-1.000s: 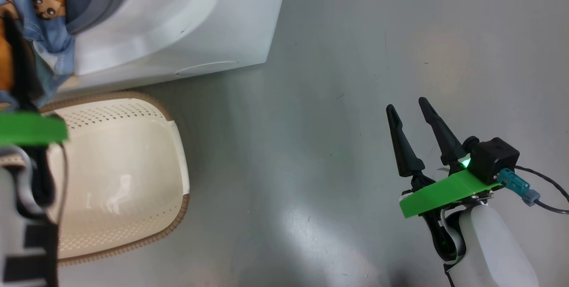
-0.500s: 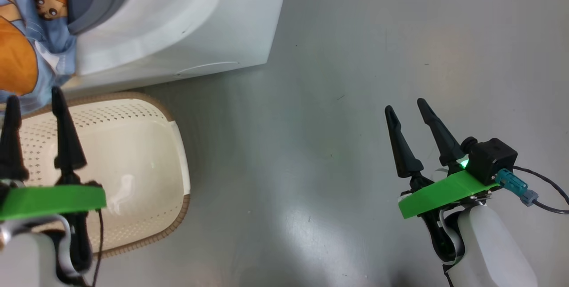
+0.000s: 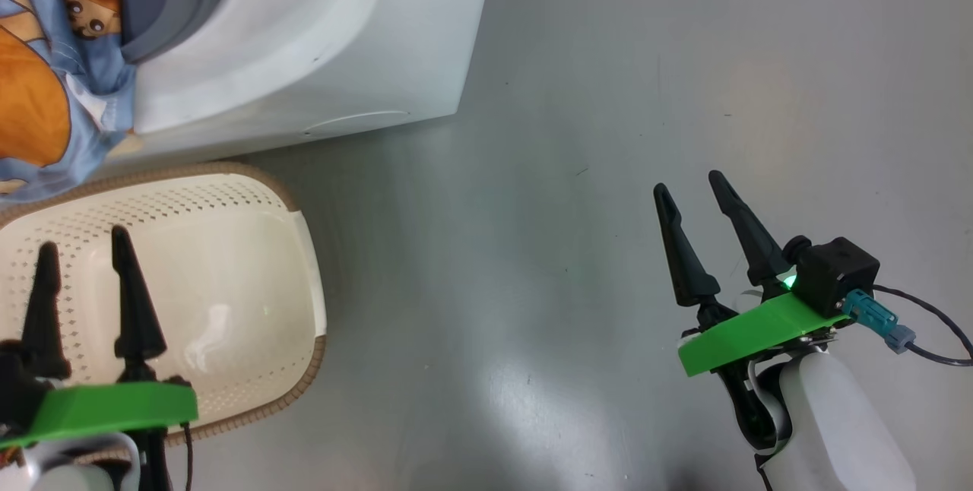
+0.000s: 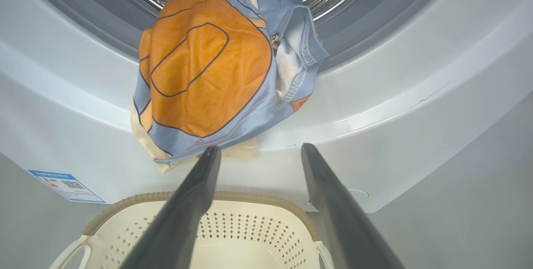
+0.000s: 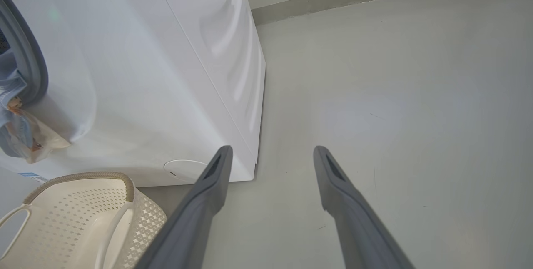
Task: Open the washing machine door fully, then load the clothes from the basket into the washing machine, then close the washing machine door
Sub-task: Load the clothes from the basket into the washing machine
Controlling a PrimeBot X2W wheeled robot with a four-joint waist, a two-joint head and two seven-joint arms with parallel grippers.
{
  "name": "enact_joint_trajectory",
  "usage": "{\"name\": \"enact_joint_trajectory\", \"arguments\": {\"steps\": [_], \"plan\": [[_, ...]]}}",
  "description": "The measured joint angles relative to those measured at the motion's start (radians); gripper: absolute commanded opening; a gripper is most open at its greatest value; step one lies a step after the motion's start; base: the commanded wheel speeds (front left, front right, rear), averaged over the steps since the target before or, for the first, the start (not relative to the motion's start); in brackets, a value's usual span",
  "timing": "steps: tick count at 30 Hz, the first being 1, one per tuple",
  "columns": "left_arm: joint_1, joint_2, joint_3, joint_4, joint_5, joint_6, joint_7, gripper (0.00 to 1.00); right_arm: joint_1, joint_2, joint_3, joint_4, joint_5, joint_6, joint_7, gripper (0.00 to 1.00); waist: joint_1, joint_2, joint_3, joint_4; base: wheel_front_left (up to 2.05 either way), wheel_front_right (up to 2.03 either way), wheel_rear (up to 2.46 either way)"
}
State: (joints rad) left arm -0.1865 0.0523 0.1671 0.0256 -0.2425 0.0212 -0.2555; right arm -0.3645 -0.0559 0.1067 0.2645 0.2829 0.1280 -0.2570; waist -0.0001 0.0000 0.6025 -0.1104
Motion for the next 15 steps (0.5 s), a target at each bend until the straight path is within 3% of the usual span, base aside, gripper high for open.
{"name": "enact_joint_trajectory", "arguments": {"steps": [15], "plan": [[0.08,-0.009,-0.002,0.003,-0.022,0.011,0.0,1.0,0.001,0.0,0.006,0.006,0.001,0.0,0.0,1.0,0.0001,0.0,-0.014,-0.008,0.0,0.0,0.0]]}}
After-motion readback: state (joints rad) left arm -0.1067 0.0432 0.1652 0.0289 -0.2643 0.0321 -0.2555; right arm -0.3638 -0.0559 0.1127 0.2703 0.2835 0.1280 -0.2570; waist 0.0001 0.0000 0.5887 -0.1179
